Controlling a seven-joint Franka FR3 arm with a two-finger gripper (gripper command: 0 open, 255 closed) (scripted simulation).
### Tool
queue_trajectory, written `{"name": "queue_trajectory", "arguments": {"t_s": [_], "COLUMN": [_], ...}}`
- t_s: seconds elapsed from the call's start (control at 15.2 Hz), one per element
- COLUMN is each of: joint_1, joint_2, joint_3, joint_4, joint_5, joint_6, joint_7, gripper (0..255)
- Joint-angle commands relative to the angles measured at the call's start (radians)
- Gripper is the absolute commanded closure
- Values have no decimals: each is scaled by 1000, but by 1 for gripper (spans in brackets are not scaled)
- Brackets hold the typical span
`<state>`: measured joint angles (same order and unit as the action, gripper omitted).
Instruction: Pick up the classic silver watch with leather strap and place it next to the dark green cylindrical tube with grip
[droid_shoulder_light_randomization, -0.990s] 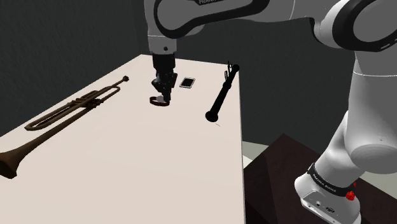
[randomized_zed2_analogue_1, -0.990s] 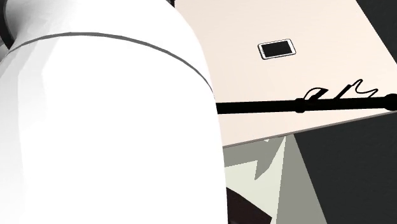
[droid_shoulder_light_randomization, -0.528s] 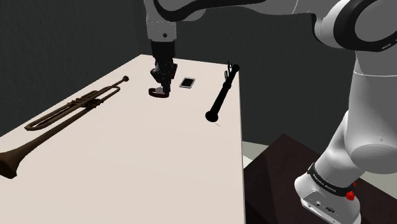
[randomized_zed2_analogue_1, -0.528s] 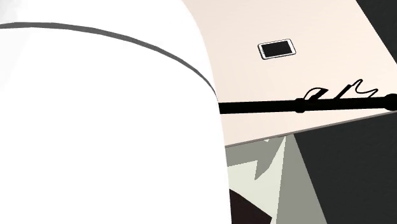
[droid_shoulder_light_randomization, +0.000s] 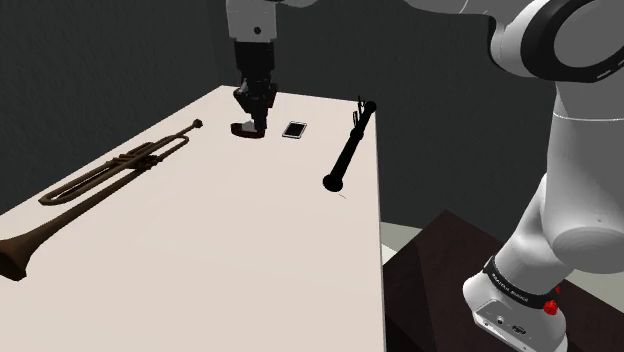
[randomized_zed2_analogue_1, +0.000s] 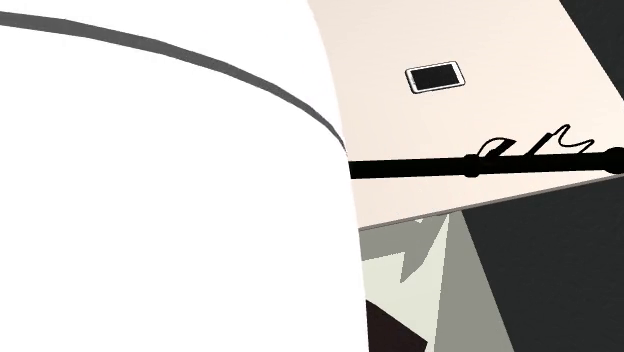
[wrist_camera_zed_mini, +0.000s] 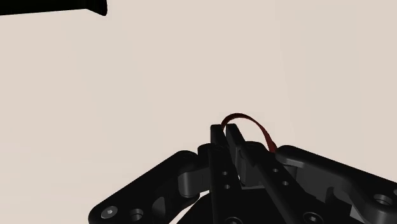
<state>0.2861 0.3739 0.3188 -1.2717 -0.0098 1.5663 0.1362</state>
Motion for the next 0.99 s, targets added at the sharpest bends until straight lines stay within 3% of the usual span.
{"name": "queue_trajectory", "arguments": {"t_s": [0.0, 0.73, 0.92], "joint_1": [2, -163, -167], "joint_2": [6, -5, -16], "joint_3": [0, -72, -72], "joint_4": [38, 35, -22], "joint_5": [-2, 9, 12], "joint_6": [-32, -56, -10], "joint_7": [1, -230, -234], "gripper": [255, 255, 255]}}
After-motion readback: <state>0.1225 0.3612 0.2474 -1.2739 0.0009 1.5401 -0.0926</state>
